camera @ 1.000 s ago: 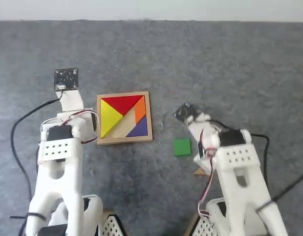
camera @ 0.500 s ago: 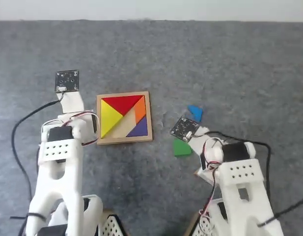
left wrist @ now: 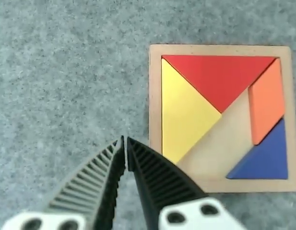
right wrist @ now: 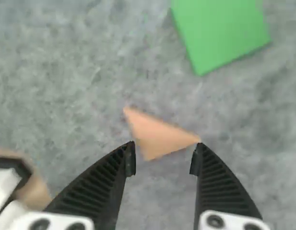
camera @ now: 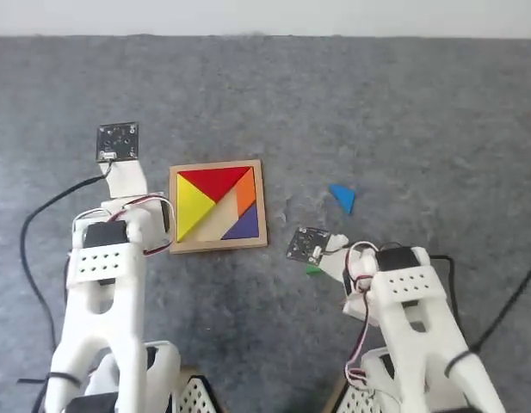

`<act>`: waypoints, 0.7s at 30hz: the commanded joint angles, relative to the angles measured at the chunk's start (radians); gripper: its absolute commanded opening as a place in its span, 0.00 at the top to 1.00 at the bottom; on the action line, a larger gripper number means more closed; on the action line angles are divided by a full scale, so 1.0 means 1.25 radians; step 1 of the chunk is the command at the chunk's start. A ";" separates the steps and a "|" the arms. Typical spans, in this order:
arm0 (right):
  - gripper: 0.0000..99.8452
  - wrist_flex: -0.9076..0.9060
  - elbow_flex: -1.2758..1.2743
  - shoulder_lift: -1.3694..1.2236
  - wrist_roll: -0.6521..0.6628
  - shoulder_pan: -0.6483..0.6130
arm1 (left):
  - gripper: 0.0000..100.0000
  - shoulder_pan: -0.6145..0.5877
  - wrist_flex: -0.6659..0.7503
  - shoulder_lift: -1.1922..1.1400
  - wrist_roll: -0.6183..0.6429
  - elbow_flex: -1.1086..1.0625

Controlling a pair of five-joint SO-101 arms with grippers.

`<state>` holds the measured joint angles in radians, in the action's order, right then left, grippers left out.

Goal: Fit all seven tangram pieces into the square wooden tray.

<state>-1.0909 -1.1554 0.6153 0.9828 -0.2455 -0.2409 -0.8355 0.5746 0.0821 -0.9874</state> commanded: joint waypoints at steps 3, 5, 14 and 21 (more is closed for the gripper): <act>0.81 0.188 0.028 -0.107 -0.007 0.060 | 0.99 0.004 -0.001 0.025 -0.007 0.003; 0.81 0.184 0.069 -0.122 -0.020 0.104 | 0.99 0.004 -0.001 0.025 -0.007 0.002; 0.81 -0.073 0.133 0.102 -0.020 0.129 | 0.99 0.004 -0.001 0.025 -0.007 0.002; 0.81 -0.186 0.136 0.118 -0.160 0.029 | 0.99 0.004 -0.001 0.025 -0.007 0.002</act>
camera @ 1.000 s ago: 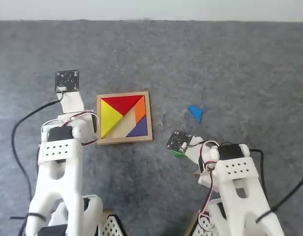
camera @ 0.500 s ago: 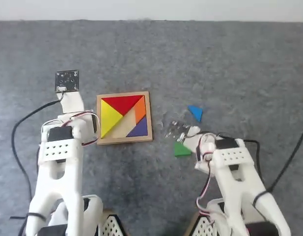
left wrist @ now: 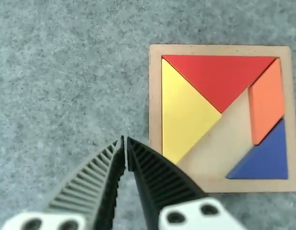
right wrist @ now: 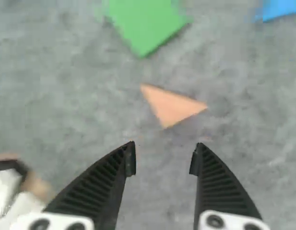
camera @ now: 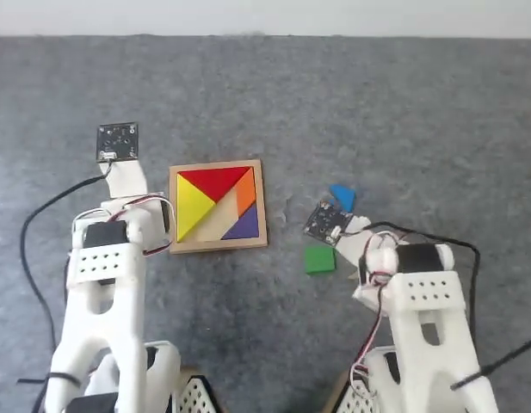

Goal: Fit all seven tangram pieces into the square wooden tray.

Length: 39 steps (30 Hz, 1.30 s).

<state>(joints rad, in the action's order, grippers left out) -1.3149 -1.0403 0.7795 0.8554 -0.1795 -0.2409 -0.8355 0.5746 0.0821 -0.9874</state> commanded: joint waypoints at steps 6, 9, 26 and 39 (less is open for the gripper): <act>0.92 0.071 0.045 -0.225 -0.056 -0.023 | 0.99 0.004 -0.001 0.025 -0.007 0.002; 0.99 0.147 0.045 -0.307 -0.083 -0.017 | 0.99 0.004 0.018 0.023 -0.007 -0.007; 0.96 0.360 0.150 -0.346 -0.095 0.134 | 0.99 0.004 0.033 0.029 -0.007 -0.019; 0.95 0.143 0.184 -0.143 -0.435 0.137 | 0.99 0.004 0.032 0.031 -0.011 -0.018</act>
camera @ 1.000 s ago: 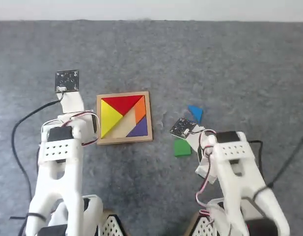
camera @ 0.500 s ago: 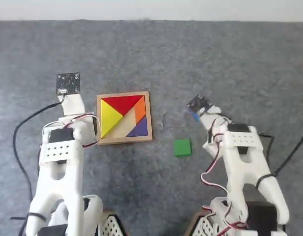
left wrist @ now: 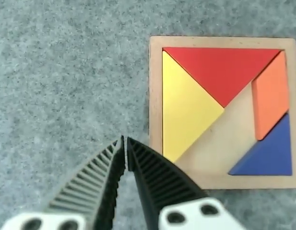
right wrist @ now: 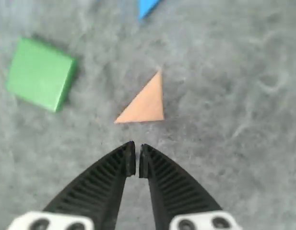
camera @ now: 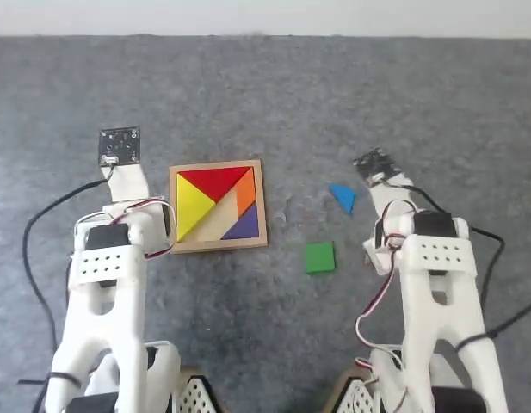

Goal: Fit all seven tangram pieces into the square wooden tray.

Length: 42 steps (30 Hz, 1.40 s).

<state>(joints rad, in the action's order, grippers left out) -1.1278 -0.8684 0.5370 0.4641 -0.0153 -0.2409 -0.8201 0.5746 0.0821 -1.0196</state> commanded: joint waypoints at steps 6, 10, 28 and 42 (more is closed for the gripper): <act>0.81 -0.006 0.039 0.050 -0.377 -0.017 | 0.99 0.004 0.018 0.031 -0.023 0.008; 0.65 0.013 0.021 0.014 -0.581 -0.083 | 0.99 0.004 0.017 0.031 -0.023 0.008; 0.88 0.251 0.015 -0.228 -0.400 -0.040 | 0.99 0.004 0.016 0.031 -0.025 0.008; 0.82 0.166 0.088 -0.234 -0.637 -0.172 | 0.99 0.005 0.016 0.031 -0.025 0.008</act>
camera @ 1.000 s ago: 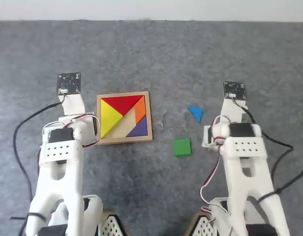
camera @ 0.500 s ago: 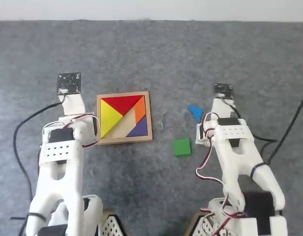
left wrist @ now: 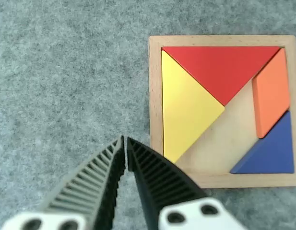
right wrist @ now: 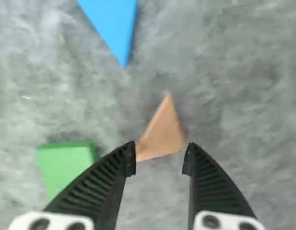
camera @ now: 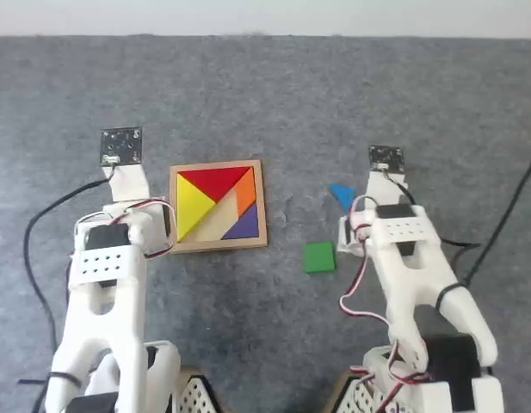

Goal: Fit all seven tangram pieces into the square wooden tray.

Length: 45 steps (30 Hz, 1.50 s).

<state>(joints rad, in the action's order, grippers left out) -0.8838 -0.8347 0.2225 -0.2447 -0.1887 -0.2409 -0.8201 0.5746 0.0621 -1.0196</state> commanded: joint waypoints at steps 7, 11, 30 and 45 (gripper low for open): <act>0.82 -0.024 0.049 0.017 -0.119 0.061 | 0.99 0.004 0.016 0.031 -0.007 0.006; 0.82 -0.019 0.037 0.017 -0.119 0.066 | 0.99 0.004 0.016 0.031 -0.007 0.008; 0.82 0.046 0.091 -0.149 -0.115 0.039 | 0.99 0.004 0.016 0.031 -0.007 0.007; 0.86 -0.001 0.115 -0.175 0.129 0.046 | 0.99 0.004 0.015 0.031 -0.007 0.006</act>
<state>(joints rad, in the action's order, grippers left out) -0.8761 -0.7165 0.0077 -0.0898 -0.1412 -0.2409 -0.8201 0.5746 0.0591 -1.0196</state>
